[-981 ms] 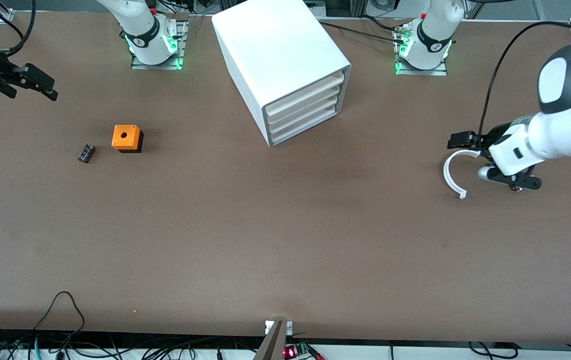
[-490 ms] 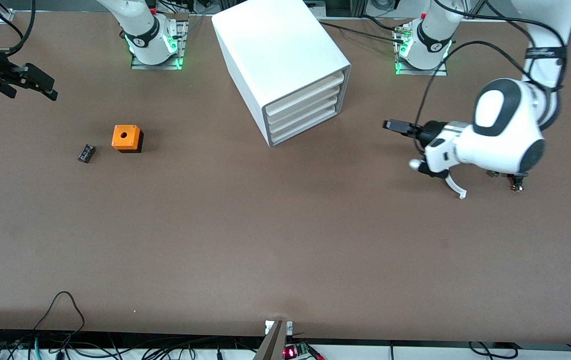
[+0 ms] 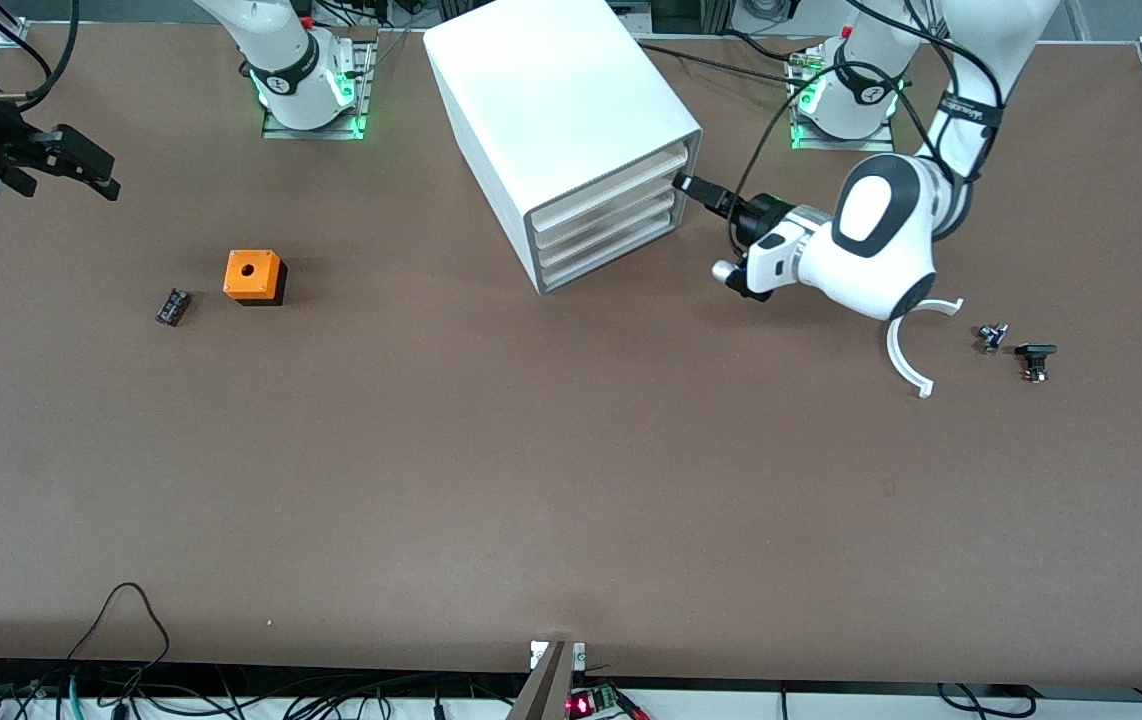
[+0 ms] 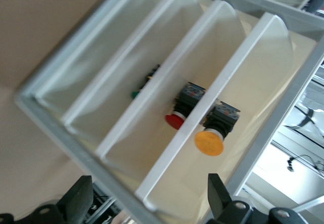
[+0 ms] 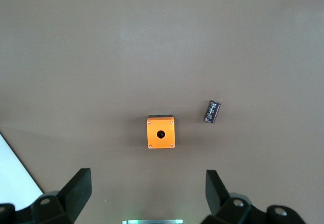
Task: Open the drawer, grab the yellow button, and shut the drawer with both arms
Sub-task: 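Grasp the drawer handle with the left gripper and pull it open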
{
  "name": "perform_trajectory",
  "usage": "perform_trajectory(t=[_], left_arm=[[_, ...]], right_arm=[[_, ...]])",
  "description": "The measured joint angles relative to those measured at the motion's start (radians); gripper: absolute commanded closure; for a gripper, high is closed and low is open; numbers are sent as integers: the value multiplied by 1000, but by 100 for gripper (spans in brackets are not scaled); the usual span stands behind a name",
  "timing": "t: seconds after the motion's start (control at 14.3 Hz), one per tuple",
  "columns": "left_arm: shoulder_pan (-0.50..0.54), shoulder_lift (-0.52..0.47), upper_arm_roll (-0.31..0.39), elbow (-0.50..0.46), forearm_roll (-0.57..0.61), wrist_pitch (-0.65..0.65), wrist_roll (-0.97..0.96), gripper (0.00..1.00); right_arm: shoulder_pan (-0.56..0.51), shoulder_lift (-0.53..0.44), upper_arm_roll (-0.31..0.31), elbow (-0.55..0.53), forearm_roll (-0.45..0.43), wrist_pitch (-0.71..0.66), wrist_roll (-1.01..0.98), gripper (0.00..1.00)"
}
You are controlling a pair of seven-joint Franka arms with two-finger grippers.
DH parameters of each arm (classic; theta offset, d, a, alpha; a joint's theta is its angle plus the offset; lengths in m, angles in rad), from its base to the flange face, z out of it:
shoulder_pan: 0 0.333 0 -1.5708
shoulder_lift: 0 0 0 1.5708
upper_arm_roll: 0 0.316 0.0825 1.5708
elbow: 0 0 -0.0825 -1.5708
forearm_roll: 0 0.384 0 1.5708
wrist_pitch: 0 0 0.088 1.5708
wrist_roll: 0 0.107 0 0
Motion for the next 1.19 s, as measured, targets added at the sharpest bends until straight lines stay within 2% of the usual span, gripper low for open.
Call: perform_trajectory(t=[0.28, 0.35, 0.49, 0.56, 0.91, 1.19], left_arm=[[-1, 0, -65, -50, -50, 65, 41, 3], [-1, 0, -77, -58, -51, 75, 56, 15], [-1, 0, -87, -73, -51, 81, 74, 89], [-1, 0, -87, -78, -51, 81, 76, 100], [0, -4, -89, -80, -55, 82, 84, 100], [25, -36, -71, -74, -61, 180, 112, 100]], right_arm=[[0, 0, -1, 3, 0, 0, 0, 0], [0, 0, -2, 3, 0, 0, 0, 0], [-1, 0, -2, 3, 0, 0, 0, 0], [-1, 0, -2, 3, 0, 0, 0, 0], [-1, 0, -3, 3, 0, 0, 0, 0], [-1, 0, -3, 3, 0, 0, 0, 0]])
